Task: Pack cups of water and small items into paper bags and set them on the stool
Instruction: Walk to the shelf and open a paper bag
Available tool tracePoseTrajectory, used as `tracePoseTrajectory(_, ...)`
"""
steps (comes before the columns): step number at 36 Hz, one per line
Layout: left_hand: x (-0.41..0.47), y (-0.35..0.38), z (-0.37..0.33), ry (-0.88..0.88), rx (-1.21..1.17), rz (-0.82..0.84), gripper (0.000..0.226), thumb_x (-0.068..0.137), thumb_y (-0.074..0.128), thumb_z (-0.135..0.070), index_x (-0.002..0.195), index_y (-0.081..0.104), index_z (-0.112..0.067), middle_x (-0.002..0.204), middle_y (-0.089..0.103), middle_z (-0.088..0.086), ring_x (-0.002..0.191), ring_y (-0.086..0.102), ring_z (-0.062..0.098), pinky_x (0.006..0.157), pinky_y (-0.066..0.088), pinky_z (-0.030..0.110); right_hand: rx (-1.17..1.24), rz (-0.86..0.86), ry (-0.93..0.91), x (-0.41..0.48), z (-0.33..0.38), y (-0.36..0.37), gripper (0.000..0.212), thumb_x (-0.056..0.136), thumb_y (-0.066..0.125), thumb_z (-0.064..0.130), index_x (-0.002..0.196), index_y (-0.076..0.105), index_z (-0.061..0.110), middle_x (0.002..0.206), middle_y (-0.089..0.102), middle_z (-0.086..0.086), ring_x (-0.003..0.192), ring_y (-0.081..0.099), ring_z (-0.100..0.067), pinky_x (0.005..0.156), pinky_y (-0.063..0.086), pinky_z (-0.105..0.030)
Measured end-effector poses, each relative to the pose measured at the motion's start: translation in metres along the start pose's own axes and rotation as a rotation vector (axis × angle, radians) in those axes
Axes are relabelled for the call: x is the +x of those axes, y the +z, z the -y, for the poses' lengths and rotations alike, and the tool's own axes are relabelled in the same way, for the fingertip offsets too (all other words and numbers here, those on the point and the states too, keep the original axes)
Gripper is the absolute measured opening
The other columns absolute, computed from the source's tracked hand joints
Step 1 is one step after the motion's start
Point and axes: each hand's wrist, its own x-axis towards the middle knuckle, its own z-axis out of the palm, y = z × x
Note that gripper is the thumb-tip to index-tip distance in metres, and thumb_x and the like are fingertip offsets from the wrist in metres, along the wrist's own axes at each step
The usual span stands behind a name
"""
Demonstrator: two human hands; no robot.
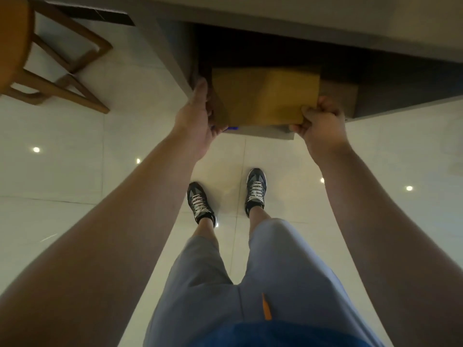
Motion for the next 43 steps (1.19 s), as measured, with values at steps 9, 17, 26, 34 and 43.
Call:
tracePoseTrajectory(9, -0.042, 0.000, -0.016, -0.076, 0.428, 0.162, 0.041, 0.099, 0.070, -0.031, 0.136, 0.055, -0.027, 0.127, 0.066, 0.001, 0.116, 0.064, 0.028, 0.102, 0.054, 0.053, -0.122, 0.118, -0.021, -0.057, -0.026, -0.051, 0.021, 0.097, 0.055, -0.007, 0.097, 0.064, 0.012, 0.093, 0.066, -0.010, 0.084, 0.064, -0.028, 0.069, 0.055, -0.037)
tracePoseTrajectory(17, -0.123, -0.025, -0.022, -0.114, 0.734, 0.283, 0.044, 0.083, 0.083, -0.022, 0.124, 0.068, -0.016, 0.111, 0.078, 0.005, 0.106, 0.074, 0.026, 0.093, 0.062, 0.045, -0.260, -0.065, 0.323, -0.130, 0.004, -0.059, 0.039, 0.056, 0.068, 0.034, 0.088, 0.070, 0.011, 0.088, 0.063, -0.008, 0.081, 0.056, -0.023, 0.075, 0.042, -0.036)
tracePoseTrajectory(26, -0.254, -0.047, -0.057, 0.012, 1.294, 0.536, 0.034, 0.089, 0.073, -0.034, 0.121, 0.062, -0.030, 0.108, 0.072, -0.006, 0.098, 0.070, 0.009, 0.087, 0.062, 0.029, -1.083, 0.139, 0.152, -0.252, 0.058, -0.030, 0.040, 0.105, 0.045, 0.052, 0.118, 0.067, 0.022, 0.119, 0.065, -0.001, 0.100, 0.063, -0.017, 0.091, 0.052, -0.032)
tracePoseTrajectory(34, -0.362, -0.042, -0.134, 0.454, 1.522, 0.676, 0.010, 0.091, 0.067, -0.035, 0.088, 0.058, -0.038, 0.074, 0.063, -0.017, 0.079, 0.063, -0.006, 0.071, 0.044, 0.005, -0.259, 0.304, 0.296, -0.351, 0.146, 0.013, 0.080, 0.089, 0.036, 0.081, 0.080, 0.068, 0.008, 0.083, 0.070, -0.016, 0.072, 0.068, -0.026, 0.069, 0.057, -0.035)
tracePoseTrajectory(43, -0.423, -0.046, -0.181, 1.149, 1.431, 0.895, 0.021, 0.091, 0.065, -0.024, 0.109, 0.076, -0.029, 0.156, 0.036, -0.035, 0.133, 0.047, -0.013, 0.104, 0.044, 0.013, -0.046, 0.371, 0.162, -0.411, 0.228, 0.019, 0.092, 0.072, 0.038, 0.100, 0.077, 0.055, 0.010, 0.087, 0.063, -0.023, 0.083, 0.068, -0.038, 0.080, 0.056, -0.046)
